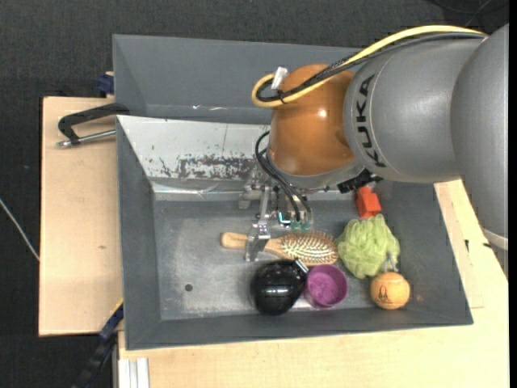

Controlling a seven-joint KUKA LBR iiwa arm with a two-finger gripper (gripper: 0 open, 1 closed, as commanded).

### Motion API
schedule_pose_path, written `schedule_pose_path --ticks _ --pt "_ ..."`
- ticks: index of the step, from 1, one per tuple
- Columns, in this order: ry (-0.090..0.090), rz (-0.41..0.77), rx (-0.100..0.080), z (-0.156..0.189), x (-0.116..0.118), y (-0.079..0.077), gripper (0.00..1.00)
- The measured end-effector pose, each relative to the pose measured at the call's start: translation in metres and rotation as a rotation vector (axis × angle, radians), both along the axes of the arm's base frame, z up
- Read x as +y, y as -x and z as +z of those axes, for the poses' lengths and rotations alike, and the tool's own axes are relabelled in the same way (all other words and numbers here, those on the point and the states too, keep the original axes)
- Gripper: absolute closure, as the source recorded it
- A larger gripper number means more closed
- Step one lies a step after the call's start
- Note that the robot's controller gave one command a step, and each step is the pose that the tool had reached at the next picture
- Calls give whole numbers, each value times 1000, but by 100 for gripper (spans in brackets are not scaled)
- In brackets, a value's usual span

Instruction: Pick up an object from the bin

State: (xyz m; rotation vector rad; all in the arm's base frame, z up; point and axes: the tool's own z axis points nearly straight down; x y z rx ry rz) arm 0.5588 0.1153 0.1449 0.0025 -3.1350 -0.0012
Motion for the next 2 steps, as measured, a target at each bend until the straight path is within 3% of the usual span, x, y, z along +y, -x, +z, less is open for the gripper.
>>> schedule_pose_path --ticks 1,2 --pt "-1 -1 -7 3 0 -2 0" --pt "-1 154 -11 -71 -51 -27 100"
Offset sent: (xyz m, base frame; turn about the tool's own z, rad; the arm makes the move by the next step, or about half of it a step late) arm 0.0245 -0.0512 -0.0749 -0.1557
